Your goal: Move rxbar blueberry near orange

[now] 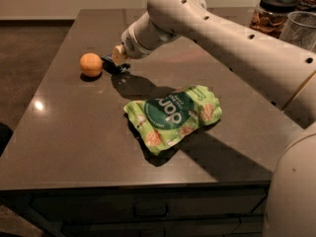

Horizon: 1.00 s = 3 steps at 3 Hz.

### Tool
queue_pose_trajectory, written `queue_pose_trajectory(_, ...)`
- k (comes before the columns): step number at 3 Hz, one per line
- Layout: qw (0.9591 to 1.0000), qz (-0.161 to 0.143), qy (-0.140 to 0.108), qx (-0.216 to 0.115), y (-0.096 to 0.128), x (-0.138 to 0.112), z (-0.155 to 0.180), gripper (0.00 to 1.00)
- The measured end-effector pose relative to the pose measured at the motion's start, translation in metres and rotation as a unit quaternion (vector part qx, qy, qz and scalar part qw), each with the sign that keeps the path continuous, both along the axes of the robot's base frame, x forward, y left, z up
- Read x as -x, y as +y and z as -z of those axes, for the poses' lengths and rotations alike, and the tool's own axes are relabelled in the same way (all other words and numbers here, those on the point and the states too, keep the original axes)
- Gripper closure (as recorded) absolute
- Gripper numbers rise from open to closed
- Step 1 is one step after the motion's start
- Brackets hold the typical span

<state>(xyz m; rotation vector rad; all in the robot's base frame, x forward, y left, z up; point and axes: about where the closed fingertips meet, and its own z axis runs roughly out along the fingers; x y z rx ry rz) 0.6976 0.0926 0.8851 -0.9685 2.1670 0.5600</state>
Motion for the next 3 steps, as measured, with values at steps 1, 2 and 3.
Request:
queue_pose_trajectory(1, 1.0, -0.001, 0.001, 0.0, 0.0017, 0.0005, 0.0012, 0.41)
queue_pose_trajectory(2, 1.0, -0.003, 0.002, 0.001, 0.0036, 0.0009, 0.0025, 0.17)
queue_pose_trajectory(3, 1.0, -0.004, 0.003, 0.001, 0.0054, 0.0014, 0.0037, 0.0)
